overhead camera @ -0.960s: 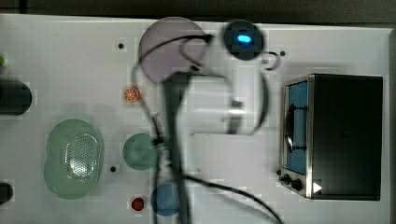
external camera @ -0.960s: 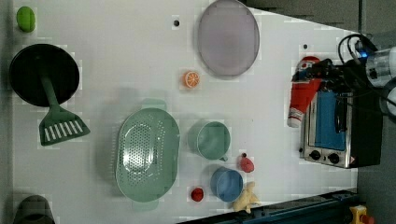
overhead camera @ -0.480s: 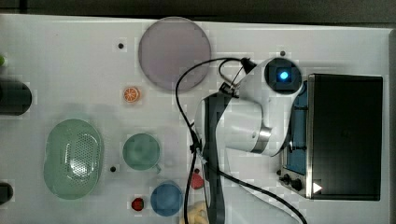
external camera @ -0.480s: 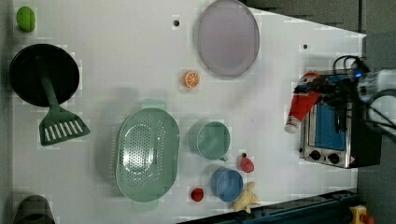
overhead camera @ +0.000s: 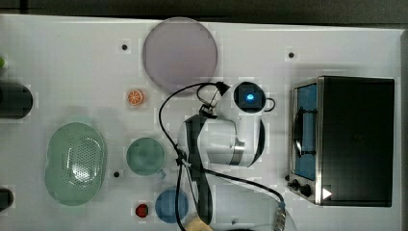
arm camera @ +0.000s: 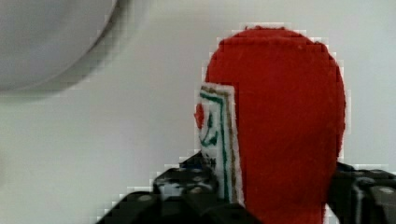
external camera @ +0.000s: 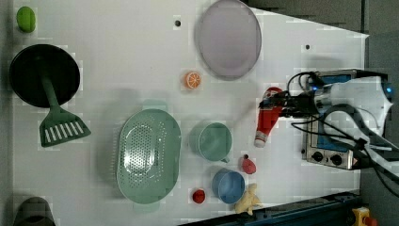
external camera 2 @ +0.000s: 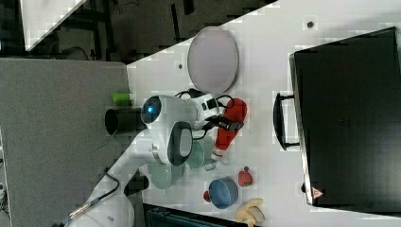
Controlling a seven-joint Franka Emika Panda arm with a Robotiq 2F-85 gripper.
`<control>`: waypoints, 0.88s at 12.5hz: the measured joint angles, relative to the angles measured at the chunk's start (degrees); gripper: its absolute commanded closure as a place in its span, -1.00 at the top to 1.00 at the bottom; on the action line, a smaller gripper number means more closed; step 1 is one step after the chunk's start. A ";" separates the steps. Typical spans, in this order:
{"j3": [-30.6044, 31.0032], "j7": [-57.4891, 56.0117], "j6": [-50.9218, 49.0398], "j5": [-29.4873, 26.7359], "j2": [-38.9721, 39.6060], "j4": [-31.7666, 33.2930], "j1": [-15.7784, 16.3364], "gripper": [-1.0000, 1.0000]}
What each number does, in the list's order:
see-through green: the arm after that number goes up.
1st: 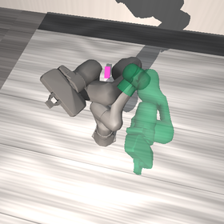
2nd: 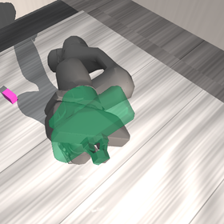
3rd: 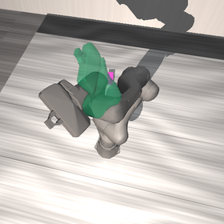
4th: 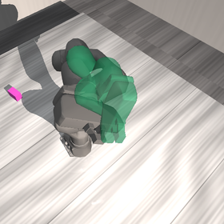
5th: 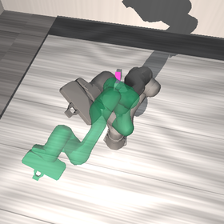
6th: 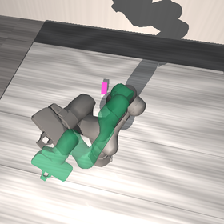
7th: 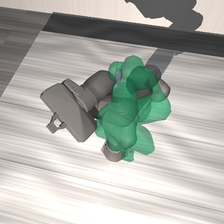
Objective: Pick ketchup from strainer and place it on the table
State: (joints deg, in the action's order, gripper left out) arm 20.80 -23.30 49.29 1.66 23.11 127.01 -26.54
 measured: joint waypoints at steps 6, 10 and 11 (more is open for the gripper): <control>-0.45 -0.10 -0.31 -0.12 -1.44 0.90 1.55 1.00; -0.13 2.57 -13.90 -1.10 -11.90 -6.15 0.49 1.00; -0.07 4.00 -18.91 -0.77 -14.39 -9.96 0.46 1.00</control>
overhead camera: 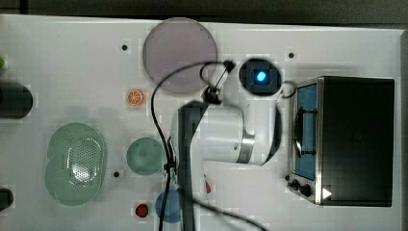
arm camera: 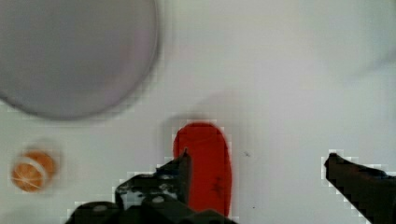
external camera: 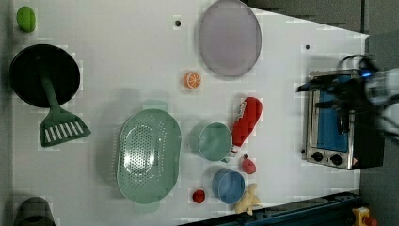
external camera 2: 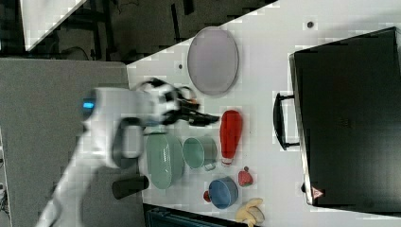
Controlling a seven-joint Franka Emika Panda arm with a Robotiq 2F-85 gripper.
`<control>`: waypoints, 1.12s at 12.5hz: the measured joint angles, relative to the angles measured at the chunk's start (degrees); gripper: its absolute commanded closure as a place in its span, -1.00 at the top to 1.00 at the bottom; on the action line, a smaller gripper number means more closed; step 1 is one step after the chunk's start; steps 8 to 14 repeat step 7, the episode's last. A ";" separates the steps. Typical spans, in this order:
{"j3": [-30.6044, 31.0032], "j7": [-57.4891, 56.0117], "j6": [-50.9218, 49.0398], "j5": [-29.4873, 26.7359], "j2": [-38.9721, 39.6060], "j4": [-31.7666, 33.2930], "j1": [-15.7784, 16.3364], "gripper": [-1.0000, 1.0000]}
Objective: Pick ketchup from strainer and place it on the table
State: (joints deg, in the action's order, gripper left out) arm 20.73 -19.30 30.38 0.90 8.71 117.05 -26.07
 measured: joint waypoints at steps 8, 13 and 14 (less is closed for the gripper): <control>0.99 13.67 -16.90 -0.70 -8.59 -20.59 0.08 1.00; 0.99 13.67 -16.90 -0.70 -8.59 -20.59 0.08 1.00; 0.99 13.67 -16.90 -0.70 -8.59 -20.59 0.08 1.00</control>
